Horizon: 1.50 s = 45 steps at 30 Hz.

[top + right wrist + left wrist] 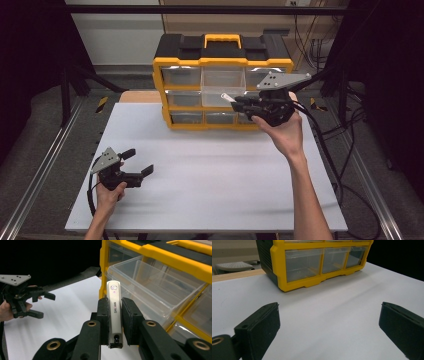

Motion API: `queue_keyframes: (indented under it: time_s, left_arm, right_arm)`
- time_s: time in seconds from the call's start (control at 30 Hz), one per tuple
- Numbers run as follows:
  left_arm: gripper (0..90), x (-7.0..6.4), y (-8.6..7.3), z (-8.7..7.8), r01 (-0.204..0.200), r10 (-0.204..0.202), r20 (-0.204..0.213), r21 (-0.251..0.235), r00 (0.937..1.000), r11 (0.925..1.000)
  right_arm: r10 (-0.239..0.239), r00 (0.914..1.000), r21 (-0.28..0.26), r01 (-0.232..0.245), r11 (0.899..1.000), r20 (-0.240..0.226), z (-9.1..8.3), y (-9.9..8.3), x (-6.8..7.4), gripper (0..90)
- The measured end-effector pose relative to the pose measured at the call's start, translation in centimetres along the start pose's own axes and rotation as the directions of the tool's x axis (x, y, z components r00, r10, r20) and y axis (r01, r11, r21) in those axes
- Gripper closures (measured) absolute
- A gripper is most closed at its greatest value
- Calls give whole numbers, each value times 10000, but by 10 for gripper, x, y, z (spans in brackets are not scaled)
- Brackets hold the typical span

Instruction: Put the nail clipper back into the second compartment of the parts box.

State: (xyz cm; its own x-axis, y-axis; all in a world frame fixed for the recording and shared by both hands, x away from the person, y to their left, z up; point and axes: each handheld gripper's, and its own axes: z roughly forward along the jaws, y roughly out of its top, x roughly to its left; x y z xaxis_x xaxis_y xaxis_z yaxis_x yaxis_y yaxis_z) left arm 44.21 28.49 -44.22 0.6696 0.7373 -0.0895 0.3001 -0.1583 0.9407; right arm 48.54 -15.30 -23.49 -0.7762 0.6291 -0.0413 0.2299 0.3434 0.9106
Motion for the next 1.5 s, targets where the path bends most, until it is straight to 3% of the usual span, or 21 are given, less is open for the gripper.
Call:
queue_keyframes:
  time_s: [0.63, 1.5]
  left_arm:
    - [35, 0, 0, 0, 20, -20, 20, 7, 10000, 10000]
    - [34, 1, 0, 0, 8, -8, 28, 27, 10000, 10000]
  right_arm:
    - [35, 9992, -122, -30, 9999, 405, 4, 29, -14, 773]
    - [265, 9941, 139, -281, 9995, 1050, 37, 49, -43, 772]
